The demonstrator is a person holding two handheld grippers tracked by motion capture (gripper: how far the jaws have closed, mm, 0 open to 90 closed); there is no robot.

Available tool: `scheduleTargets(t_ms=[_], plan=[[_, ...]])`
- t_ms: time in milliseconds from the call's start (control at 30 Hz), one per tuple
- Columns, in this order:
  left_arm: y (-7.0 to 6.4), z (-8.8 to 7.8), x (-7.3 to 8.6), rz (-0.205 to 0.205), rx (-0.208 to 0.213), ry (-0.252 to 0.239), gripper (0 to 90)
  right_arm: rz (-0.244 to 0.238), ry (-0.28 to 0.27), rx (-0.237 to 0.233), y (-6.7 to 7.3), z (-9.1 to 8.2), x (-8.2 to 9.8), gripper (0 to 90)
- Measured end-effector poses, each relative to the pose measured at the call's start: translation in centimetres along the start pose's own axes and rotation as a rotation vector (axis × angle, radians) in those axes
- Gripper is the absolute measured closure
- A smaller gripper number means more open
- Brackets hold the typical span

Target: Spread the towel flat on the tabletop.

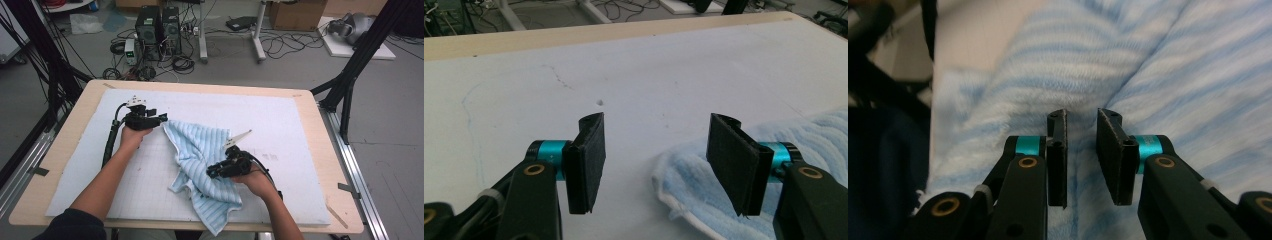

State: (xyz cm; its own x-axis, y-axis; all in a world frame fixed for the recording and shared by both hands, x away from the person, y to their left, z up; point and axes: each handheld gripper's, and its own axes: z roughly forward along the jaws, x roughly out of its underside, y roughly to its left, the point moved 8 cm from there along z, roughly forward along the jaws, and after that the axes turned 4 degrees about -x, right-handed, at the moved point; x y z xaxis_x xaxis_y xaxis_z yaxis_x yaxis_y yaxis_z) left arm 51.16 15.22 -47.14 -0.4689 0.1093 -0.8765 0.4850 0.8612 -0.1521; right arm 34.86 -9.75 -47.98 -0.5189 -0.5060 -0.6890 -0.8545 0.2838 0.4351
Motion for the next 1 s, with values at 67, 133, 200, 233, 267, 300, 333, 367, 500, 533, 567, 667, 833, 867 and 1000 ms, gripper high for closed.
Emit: scheduleTargets(t_ms=[67, 133, 200, 233, 267, 300, 333, 367, 500, 533, 567, 667, 833, 867, 1000], plan=[[-0.2, 0.1, 0.1, 0.005, 0.011, 0.005, 40.0, 0.018, -0.099, 0.055, -1.1, -1.4, -1.2, 68.9], [-0.5, 0.0, 0.0, 0.007, 0.02, 0.0, 40.0, 0.037, -0.175, 0.15, -2.8, -2.9, -2.1, 64.6], [-0.8, 0.0, -0.1, 0.016, 0.032, 0.001, 39.9, 0.065, -0.235, 0.261, -4.7, -4.3, -2.9, 63.3], [-1.0, 0.0, -0.1, 0.017, 0.034, 0.003, 39.9, 0.08, -0.262, 0.32, -5.7, -5.0, -3.2, 61.6], [-1.1, 0.0, 0.0, 0.022, 0.037, 0.005, 39.8, 0.094, -0.289, 0.379, -6.7, -5.5, -3.5, 61.7], [-1.2, 0.0, 0.0, 0.022, 0.041, 0.008, 39.9, 0.108, -0.299, 0.43, -7.6, -5.9, -3.7, 60.1], [-1.2, 0.1, 0.1, 0.024, 0.042, 0.011, 39.8, 0.134, -0.31, 0.489, -8.7, -6.2, -4.0, 58.5], [-1.3, 0.1, 0.1, 0.023, 0.045, 0.014, 39.8, 0.161, -0.318, 0.528, -9.6, -6.4, -4.1, 58.3], [-1.6, 0.2, 0.2, 0.028, 0.049, 0.018, 39.9, 0.244, -0.278, 0.609, -12.7, -5.6, -4.7, 53.6], [-1.6, 0.2, 0.2, 0.03, 0.051, 0.019, 39.8, 0.248, -0.257, 0.617, -13.3, -5.1, -4.9, 52.9], [-1.7, 0.2, 0.2, 0.031, 0.052, 0.019, 39.9, 0.246, -0.231, 0.632, -13.7, -4.5, -5.0, 52.8], [-1.6, 0.2, 0.2, 0.027, 0.051, 0.021, 39.8, 0.245, -0.159, 0.632, -14.4, -2.7, -5.3, 53.2], [-1.4, -0.1, 0.1, 0.024, 0.05, 0.02, 39.9, 0.163, -0.053, 0.661, -14.0, -1.5, -5.0, 67.3], [-1.4, -0.1, 0.1, 0.02, 0.052, 0.019, 39.7, 0.158, -0.049, 0.651, -13.9, -1.5, -5.0, 74.8], [-1.3, -0.3, 0.3, 0.017, 0.045, 0.012, 39.7, 0.112, -0.016, 0.603, -13.8, -1.5, -5.0, 85.1]])
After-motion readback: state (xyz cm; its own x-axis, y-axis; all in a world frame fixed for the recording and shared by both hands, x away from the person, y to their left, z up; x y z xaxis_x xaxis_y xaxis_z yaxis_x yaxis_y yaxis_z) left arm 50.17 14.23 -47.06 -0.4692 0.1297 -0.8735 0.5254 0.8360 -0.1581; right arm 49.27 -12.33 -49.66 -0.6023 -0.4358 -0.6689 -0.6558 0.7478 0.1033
